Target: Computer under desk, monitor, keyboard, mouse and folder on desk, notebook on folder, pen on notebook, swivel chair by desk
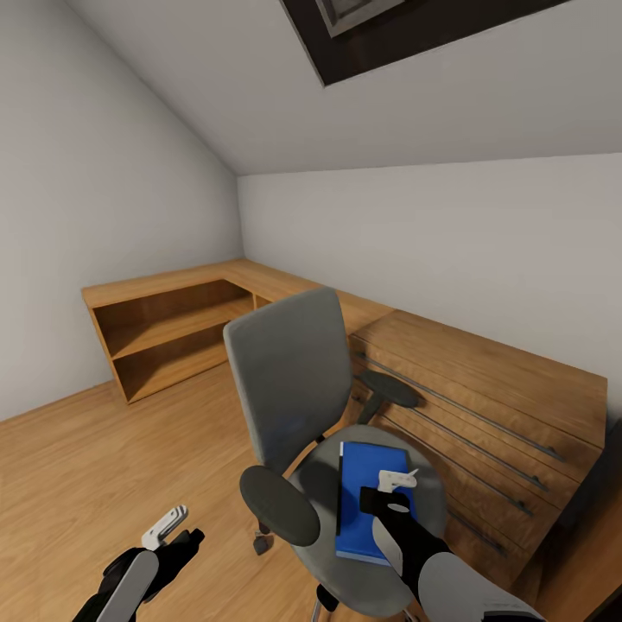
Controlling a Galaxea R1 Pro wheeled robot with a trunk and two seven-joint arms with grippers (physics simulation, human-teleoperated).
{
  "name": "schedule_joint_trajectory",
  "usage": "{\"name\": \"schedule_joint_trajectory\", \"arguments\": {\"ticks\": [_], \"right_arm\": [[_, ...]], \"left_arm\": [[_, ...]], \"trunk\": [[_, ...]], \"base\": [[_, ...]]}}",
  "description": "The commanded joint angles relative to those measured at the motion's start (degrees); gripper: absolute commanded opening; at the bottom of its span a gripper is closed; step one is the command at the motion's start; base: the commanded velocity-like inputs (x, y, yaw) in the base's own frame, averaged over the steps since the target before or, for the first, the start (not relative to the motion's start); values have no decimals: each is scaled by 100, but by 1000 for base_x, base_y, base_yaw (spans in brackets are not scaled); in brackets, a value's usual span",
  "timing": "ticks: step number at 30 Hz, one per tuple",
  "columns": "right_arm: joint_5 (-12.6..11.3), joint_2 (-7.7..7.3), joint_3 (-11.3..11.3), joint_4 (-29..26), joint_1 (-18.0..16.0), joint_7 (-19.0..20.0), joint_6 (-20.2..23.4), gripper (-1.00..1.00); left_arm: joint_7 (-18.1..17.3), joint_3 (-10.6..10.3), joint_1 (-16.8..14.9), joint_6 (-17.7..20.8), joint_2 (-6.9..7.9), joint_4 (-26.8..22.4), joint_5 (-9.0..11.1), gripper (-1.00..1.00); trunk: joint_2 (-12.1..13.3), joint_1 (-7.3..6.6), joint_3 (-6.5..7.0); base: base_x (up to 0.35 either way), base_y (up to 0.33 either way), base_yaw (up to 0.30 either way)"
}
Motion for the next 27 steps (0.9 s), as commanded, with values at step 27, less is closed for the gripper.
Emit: {"name": "schedule_joint_trajectory", "arguments": {"ticks": [27], "right_arm": [[-63, 29, -56, -3, 4, -46, -32, -100]], "left_arm": [[54, -17, -3, 4, 11, -9, 45, 100]], "trunk": [[-2, 0, -7]], "base": [[0, 0, 0]]}}
